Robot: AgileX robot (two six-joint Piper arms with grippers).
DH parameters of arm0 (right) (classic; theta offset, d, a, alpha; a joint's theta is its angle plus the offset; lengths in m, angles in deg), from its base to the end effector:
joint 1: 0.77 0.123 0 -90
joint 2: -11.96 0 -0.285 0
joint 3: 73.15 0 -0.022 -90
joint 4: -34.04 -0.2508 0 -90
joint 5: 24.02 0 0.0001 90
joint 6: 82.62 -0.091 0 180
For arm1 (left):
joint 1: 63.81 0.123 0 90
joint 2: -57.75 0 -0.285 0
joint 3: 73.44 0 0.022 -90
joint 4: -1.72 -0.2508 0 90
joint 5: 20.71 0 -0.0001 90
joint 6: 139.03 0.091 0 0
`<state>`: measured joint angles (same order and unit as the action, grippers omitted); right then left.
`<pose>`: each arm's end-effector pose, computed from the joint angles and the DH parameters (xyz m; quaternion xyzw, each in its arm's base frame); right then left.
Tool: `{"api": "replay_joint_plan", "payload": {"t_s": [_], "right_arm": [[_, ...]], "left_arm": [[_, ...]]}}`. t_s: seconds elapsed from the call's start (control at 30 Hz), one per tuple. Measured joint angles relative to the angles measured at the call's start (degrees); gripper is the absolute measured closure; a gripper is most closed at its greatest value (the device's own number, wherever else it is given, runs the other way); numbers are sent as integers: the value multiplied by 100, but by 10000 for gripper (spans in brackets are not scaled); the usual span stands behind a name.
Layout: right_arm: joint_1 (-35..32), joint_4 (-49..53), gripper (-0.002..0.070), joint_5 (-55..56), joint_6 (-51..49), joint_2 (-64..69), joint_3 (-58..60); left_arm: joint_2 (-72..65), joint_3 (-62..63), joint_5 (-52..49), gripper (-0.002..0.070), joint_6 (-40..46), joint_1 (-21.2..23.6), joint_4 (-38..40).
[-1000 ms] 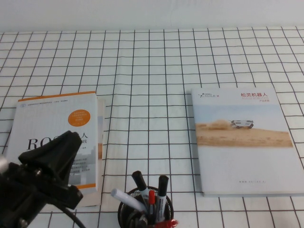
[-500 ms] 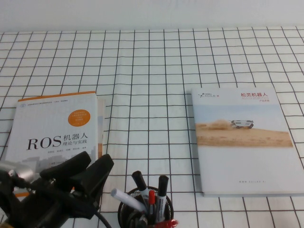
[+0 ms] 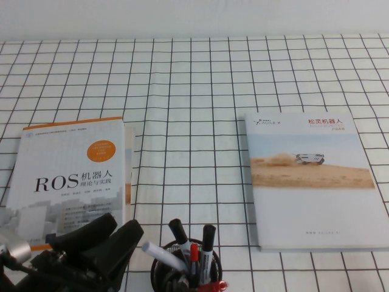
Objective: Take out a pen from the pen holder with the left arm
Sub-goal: 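Take a marker out of the pen holder and lay it on the table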
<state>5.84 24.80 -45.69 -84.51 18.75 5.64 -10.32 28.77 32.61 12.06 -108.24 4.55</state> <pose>0.0512 0.0114 0.1713 0.0095 0.8036 0.1120 0.5845 0.1049 -0.0978 0.1880 0.0734 0.7191 -0.4094 0.5567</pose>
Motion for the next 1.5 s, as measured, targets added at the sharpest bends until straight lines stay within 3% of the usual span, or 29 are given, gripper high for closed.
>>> {"api": "replay_joint_plan", "payload": {"t_s": [0.43, 0.9, 1.5], "right_arm": [[0, 0, 689, 0, 0, 0, 0], [0, 0, 689, 0, 0, 0, 0], [0, 0, 688, 0, 0, 0, 0]], "left_arm": [[-35, -23, 9, 233, -67, 0, -284], [-1386, 30, 1091, 233, -255, 0, -434], [-2221, 385, 1161, 233, -280, 0, -501]]}}
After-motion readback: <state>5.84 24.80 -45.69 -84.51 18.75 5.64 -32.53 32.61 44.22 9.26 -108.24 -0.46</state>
